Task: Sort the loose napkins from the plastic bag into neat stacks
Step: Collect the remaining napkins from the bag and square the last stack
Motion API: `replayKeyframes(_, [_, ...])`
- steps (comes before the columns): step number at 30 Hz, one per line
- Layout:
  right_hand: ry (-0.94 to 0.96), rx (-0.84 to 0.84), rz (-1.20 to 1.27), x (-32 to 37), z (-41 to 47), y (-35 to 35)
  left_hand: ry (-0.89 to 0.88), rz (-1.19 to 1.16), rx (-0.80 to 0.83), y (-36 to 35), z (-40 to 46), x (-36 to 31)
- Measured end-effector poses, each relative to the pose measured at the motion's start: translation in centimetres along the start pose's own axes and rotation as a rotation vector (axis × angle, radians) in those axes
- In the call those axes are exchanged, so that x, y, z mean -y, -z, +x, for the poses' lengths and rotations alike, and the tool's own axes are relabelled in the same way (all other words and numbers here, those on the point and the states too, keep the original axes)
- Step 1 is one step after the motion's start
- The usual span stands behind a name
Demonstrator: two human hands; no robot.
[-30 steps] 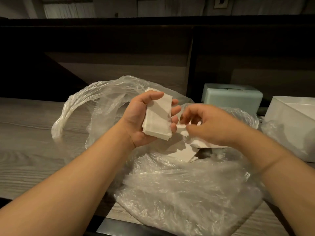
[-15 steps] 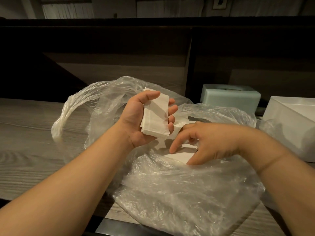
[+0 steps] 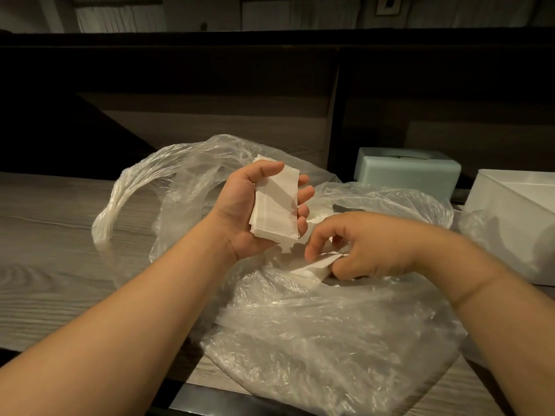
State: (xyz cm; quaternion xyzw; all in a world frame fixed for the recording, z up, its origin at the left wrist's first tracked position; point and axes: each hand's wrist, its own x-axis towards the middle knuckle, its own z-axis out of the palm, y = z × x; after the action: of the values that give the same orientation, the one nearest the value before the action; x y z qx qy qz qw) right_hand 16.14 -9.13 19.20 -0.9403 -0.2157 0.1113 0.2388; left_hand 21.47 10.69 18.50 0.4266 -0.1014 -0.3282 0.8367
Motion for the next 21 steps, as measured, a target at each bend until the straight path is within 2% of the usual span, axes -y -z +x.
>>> replayKeyframes(4, [0.017,-0.103,-0.046,0.1,0.5,-0.6,0.001,0.005,-0.016,0.0,0.0,-0.1])
replayKeyframes(9, [0.008,-0.033,-0.186,0.3,0.3,-0.5,0.003,0.005,-0.023,0.0,-0.1,-0.1])
replayKeyframes(13, [0.046,-0.12,-0.167,0.1,0.6,-0.8,0.004,0.008,-0.032,0.0,0.0,0.0])
replayKeyframes(16, [0.05,-0.178,0.006,0.1,0.5,-0.6,-0.002,-0.003,-0.034,0.2,0.2,0.0])
replayKeyframes(21, [0.133,-0.276,0.448,0.3,-0.2,0.6,-0.048,0.017,-0.069,0.3,0.3,0.0])
